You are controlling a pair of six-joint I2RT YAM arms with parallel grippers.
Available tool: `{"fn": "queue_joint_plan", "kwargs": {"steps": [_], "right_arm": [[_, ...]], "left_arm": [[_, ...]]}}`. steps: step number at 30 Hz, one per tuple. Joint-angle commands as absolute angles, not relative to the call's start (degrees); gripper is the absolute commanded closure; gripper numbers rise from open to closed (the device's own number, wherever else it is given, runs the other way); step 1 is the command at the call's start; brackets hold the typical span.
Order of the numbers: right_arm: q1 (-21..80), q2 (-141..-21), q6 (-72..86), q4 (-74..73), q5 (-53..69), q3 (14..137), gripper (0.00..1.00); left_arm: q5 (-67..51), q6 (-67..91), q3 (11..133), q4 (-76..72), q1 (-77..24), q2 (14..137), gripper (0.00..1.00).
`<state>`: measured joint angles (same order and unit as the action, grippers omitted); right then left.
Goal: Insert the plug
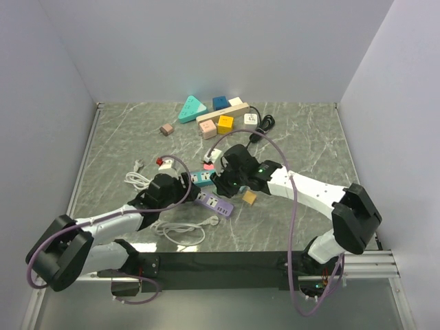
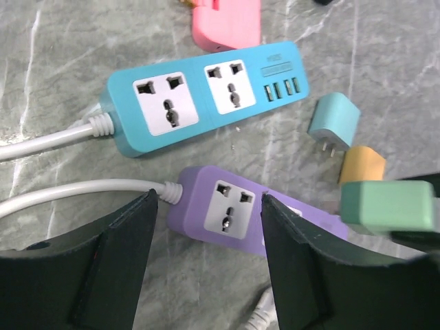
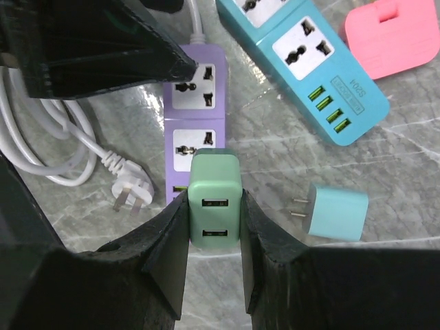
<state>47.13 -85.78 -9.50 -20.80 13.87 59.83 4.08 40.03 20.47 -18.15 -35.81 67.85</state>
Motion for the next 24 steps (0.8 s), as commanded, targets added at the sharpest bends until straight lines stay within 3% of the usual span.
{"fn": "queue_joint_plan", "kwargs": {"steps": [1,12,24], "right_arm": [[47.81,-88.41,-10.28,-26.35,12.22,64.42,1.00],[49.66,-94.13,-11.95,-29.00,11.77,69.43,1.00],[50.19,-96.33,-12.92,-28.83,12.48,71.10,1.00]], "left_arm": [[2.11,38.67,19.25,-18.90,-35.60,65.66,0.32],[1.84,37.88,19.42,-17.67,-35.60,68.29,0.33],[2.29,37.71,20.92,-17.49,-35.60,74.62,0.44]]}}
